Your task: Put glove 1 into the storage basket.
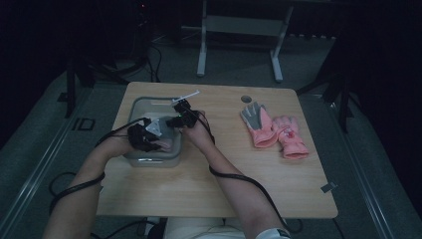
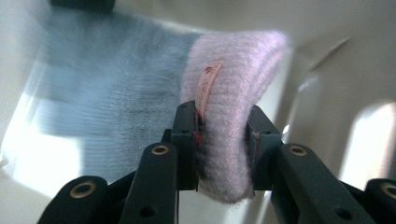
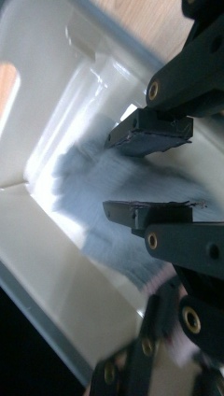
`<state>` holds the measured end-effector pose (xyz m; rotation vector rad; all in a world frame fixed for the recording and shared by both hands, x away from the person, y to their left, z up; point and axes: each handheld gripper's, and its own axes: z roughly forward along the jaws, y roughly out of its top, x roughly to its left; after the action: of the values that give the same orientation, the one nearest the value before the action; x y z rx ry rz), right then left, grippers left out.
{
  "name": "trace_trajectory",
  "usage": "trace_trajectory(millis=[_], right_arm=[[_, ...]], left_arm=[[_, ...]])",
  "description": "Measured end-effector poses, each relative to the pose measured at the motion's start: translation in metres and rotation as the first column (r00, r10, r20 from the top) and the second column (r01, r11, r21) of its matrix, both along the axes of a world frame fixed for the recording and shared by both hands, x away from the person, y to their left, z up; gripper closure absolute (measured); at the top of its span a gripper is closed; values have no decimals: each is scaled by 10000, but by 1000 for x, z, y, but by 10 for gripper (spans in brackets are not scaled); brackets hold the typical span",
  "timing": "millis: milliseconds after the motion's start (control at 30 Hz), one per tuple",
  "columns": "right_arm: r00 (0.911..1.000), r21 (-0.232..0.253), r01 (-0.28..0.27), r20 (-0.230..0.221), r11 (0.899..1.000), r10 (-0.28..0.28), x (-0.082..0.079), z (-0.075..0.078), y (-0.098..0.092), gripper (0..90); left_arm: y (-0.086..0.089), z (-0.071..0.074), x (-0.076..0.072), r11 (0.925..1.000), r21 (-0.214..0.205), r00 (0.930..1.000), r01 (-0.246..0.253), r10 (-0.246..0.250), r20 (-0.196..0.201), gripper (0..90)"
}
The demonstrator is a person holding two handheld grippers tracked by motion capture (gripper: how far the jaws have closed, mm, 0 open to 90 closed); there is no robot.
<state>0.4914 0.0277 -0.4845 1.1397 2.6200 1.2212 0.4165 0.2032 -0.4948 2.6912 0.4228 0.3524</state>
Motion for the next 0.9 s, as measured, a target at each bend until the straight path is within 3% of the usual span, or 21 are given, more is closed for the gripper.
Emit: trace_trajectory(millis=[67, 300, 400, 467, 533, 567, 600, 633, 700, 733, 767, 833, 900], right_arm=[[10000, 152, -27, 23, 9999, 26, -2, 4, -5, 628], [9993, 581, -267, 267, 9980, 252, -12, 18, -18, 620], [9986, 569, -393, 367, 9976, 372, -15, 21, -22, 615], [9986, 548, -407, 358, 9977, 387, -16, 23, -24, 617], [9980, 587, -476, 448, 9971, 450, -18, 25, -28, 616], [9980, 587, -476, 448, 9971, 450, -18, 25, -28, 616], [9977, 579, -505, 483, 9970, 477, -19, 26, -29, 616], [9968, 576, -571, 596, 9967, 537, -22, 28, -32, 616], [9965, 562, -595, 627, 9966, 559, -23, 29, -35, 614], [9965, 569, -575, 641, 9967, 539, -24, 30, -38, 614], [9960, 522, -599, 687, 9968, 563, -25, 30, -40, 615], [9966, 557, -523, 666, 9971, 486, -27, 32, -47, 618], [9963, 580, -482, 735, 9972, 439, -30, 34, -55, 617]], left_arm=[[-2, -3, 3, 9997, 223, 10000, -19, 20, -32, 692], [-6, -3, 13, 9985, 365, 9990, -419, 424, -154, 646], [-8, -2, 12, 9984, 201, 9983, -537, 541, -218, 536], [-8, 0, 11, 9961, 183, 9963, -859, 859, 14, 387], [-6, 5, 9, 9932, -134, 9929, -1159, 1162, 268, 254], [-6, 5, 9, 9932, -134, 9929, -1159, 1162, 268, 228], [-4, 11, 9, 9869, -502, 9876, -1530, 1545, 270, 228], [-2, 14, 9, 9842, -665, 9858, -1643, 1662, 232, 169], [2, 21, 7, 9762, -1025, 9804, -1913, 1951, 278, 145], [2, 23, 7, 9697, -1303, 9772, -2065, 2112, 235, 114], [2, 26, 6, 9564, -1740, 9709, -2347, 2396, 70, 57], [2, 31, 2, 9404, -2353, 9686, -2457, 2478, -211, 9], [0, 35, -1, 9318, -2738, 9704, -2383, 2401, -276, 9]])
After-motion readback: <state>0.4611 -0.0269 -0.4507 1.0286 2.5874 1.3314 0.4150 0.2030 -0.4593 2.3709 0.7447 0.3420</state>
